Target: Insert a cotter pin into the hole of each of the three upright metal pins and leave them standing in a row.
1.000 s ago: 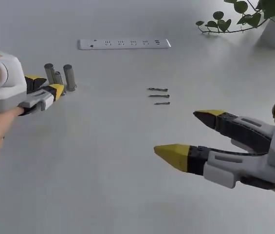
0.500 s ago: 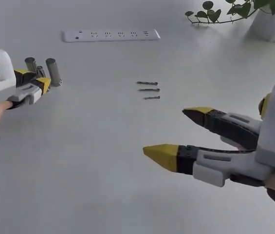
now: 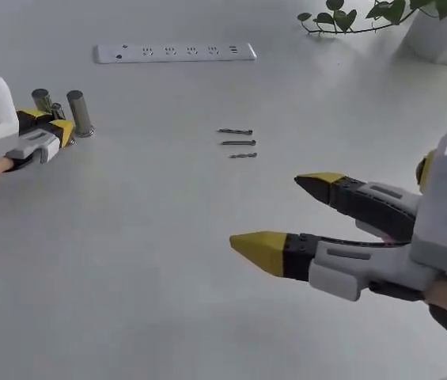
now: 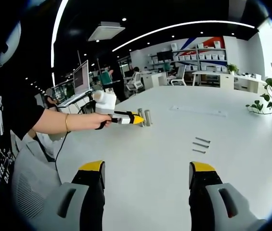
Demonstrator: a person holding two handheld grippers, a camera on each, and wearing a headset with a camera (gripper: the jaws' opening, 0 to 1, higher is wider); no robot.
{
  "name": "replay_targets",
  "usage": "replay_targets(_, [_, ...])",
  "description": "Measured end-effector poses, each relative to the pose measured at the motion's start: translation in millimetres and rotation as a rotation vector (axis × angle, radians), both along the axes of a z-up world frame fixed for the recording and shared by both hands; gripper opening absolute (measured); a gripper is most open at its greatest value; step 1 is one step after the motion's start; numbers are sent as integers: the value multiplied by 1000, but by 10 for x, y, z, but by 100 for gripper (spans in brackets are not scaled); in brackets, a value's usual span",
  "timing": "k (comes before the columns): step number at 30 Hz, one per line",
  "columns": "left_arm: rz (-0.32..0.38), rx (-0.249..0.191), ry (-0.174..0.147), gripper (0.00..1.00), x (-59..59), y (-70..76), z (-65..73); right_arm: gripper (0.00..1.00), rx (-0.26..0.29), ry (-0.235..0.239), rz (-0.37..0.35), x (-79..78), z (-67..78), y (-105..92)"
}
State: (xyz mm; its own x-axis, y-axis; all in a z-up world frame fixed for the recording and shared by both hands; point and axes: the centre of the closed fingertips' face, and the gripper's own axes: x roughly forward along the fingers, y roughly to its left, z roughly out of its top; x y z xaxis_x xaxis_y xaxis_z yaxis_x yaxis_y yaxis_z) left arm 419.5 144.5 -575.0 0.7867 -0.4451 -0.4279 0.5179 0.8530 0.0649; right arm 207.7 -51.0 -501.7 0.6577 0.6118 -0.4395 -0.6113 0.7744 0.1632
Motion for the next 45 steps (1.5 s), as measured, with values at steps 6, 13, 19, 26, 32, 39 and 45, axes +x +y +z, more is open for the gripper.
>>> replay_targets(6, [-4,-10,1,7,3,-11,4,69,0,-2,2,12,11,9])
replay_targets(13, [-12,-13,-4,7,-10,-31,3,69,-7,-1,9,3,14,10])
replay_targets(19, [-23,-21,8,7,-56,-75,12,70,-9,4,6,-8,2,-19])
replay_targets(26, [-50,-23,13,7,-166,-177,51,70,-9,9,10,-35,-15,-17])
replay_targets(32, [-76,-9,13,7,-317,-295,52,70,-4,8,16,-65,-12,-8])
replay_targets(39, [-89,-38,30,7,-533,-446,45,70,7,11,20,-93,-5,-3])
replay_targets(45, [-107,-52,40,7,-758,-586,77,70,6,2,25,-111,25,-1])
